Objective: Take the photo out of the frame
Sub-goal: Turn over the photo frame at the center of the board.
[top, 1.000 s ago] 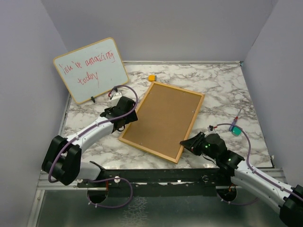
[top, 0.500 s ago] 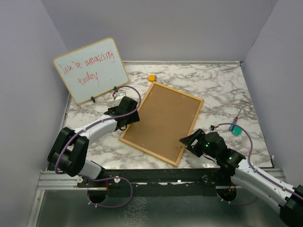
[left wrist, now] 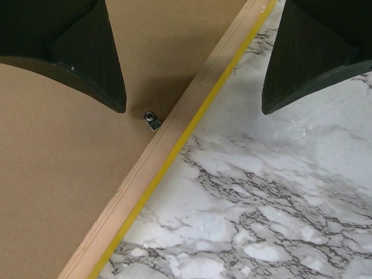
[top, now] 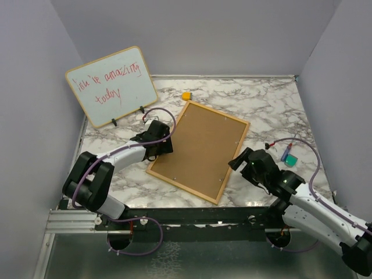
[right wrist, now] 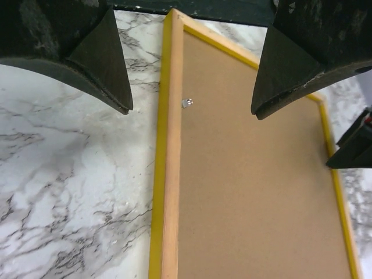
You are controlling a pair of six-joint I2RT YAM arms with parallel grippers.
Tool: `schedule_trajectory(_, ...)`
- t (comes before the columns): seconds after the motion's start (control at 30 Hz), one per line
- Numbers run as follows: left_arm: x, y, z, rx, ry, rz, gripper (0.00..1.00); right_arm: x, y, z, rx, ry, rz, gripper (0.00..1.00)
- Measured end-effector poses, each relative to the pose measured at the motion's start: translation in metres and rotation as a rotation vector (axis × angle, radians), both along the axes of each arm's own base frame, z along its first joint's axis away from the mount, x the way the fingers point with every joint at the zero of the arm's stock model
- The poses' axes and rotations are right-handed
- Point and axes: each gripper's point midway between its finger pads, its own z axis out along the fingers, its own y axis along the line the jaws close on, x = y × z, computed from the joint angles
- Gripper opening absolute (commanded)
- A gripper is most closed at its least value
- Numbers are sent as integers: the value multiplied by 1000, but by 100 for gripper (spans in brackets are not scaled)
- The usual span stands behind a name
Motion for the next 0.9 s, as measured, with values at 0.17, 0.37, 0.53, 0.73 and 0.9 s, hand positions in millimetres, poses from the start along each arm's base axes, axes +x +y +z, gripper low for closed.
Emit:
schedule_trajectory(0.17,-10,-3,-10,-14,38,-36,94,11,-4,-4,-128,22,49,95)
schedule_trajectory(0.37,-13,-11,-10,-45,49,-84,93,34,4,3,-189,96,146,94)
schedule_trajectory(0.53,-19,-14,-9,-74,57,-107,90,54,31,17,-182,125,244,94)
schedule_trajectory(0.73,-26,-18,-9,-102,64,-134,90,55,7,-2,-271,185,146,95)
schedule_trajectory(0.9,-28,-20,-9,-110,61,-144,88,72,-25,-24,-213,245,45,95)
